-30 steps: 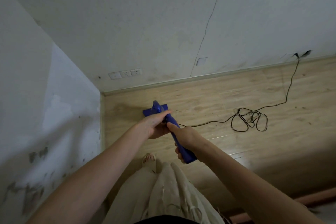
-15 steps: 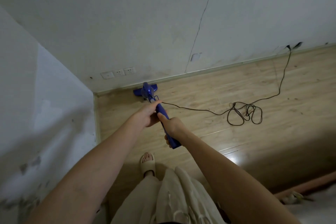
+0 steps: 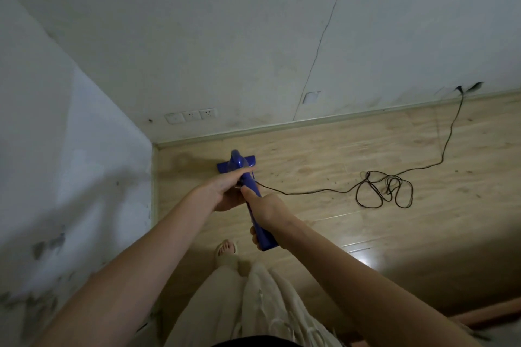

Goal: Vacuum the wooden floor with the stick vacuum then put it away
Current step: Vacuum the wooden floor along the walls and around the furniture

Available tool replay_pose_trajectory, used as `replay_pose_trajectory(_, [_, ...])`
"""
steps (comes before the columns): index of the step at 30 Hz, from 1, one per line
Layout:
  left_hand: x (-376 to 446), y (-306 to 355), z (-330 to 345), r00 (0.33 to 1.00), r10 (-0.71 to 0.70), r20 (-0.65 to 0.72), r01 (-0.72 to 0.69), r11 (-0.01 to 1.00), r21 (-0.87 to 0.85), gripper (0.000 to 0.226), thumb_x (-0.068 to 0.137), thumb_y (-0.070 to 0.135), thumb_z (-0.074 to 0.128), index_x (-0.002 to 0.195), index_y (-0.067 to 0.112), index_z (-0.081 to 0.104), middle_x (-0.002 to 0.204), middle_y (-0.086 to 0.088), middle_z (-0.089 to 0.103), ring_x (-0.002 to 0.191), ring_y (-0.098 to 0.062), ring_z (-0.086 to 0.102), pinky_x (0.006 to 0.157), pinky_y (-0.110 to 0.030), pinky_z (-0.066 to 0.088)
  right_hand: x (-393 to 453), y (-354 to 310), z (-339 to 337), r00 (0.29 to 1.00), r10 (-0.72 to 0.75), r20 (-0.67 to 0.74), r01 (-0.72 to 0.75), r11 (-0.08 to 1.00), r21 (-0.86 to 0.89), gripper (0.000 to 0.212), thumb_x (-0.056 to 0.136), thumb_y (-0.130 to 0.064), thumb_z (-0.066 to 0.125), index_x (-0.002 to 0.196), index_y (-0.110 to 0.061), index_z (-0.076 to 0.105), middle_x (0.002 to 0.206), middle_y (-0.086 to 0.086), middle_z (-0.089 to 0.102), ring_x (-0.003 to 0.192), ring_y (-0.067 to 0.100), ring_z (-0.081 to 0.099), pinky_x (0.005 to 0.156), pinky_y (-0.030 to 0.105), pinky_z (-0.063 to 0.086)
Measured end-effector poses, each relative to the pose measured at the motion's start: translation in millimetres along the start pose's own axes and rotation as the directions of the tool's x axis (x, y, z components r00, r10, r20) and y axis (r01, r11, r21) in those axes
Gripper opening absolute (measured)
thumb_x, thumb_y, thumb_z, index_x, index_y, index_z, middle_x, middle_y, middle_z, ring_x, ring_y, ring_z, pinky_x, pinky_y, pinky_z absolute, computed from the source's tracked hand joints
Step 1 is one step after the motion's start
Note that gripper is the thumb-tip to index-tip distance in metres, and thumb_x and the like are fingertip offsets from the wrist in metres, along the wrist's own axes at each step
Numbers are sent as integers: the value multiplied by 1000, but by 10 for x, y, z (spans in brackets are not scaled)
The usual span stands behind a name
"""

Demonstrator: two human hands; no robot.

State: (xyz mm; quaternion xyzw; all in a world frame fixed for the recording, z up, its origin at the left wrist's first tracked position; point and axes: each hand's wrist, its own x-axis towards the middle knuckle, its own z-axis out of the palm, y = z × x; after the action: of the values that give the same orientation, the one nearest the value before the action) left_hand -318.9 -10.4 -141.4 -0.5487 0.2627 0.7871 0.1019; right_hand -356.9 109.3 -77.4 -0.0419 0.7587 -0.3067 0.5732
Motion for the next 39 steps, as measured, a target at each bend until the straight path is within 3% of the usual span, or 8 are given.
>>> replay_pose_trajectory(3, [12,-98,-39,1000,28,4,-28,997,-66,42,84,25,72,114,1,56,76,-11,63,58,-18,66,75,-30,57,0,85,33,1000,-6,10,6,999,33,40,99,-49,44,102,-9,47,71,7,54,52,15,52,43,24,45])
replay_pose_trajectory(6, [37,-165,34,996,66,-55,-72,991,-113,43,85,24,71,117,2,53,79,-10,60,63,-17,63,79,-30,56,84,147,34,1000,-22,18,21,999,41,44,99,-50,44,108,-7,48,72,8,55,53,16,53,45,26,46])
replay_pose_trajectory(11, [143,-123,193,988,75,-137,-95,985,-146,33,89,20,66,113,2,52,77,-11,58,62,-17,59,50,-27,55,366,229,17,1000,-16,5,16,999,51,56,96,-56,45,111,-2,52,78,12,58,55,19,55,50,30,49])
replay_pose_trajectory(15, [239,-59,158,993,27,-117,-46,985,-167,29,90,20,67,107,1,53,85,-12,57,69,-18,58,66,-27,54,552,225,30,998,64,3,-64,998,14,53,96,-59,41,102,-6,48,86,12,58,62,21,57,62,35,53])
replay_pose_trajectory(21, [316,162,-165,998,-10,-56,2,988,-152,35,84,20,72,106,-2,57,88,-15,63,75,-21,64,76,-31,56,644,67,256,998,43,-34,-42,999,29,55,95,-61,42,99,-7,52,76,9,59,58,19,56,51,29,48])
replay_pose_trajectory(26, [325,235,-308,999,41,-26,-44,991,-123,37,85,27,72,107,2,55,87,-14,63,72,-19,64,70,-29,54,605,-135,345,996,78,-38,-76,996,47,48,96,-59,42,89,-12,47,74,7,56,58,18,53,48,27,45])
replay_pose_trajectory(31, [238,151,-295,994,85,-68,-90,993,-71,39,85,32,70,109,5,56,85,-11,61,70,-18,62,61,-28,51,535,-114,397,993,94,-68,-92,995,38,56,95,-60,44,106,-5,50,82,11,58,59,19,54,46,27,45])
replay_pose_trajectory(39, [-15,-192,-458,995,52,-87,-61,993,-98,36,83,31,73,98,2,57,76,-12,63,69,-20,62,71,-29,51,203,123,562,996,83,-25,-82,997,8,57,93,-60,46,109,-6,51,81,10,60,58,18,55,49,27,47])
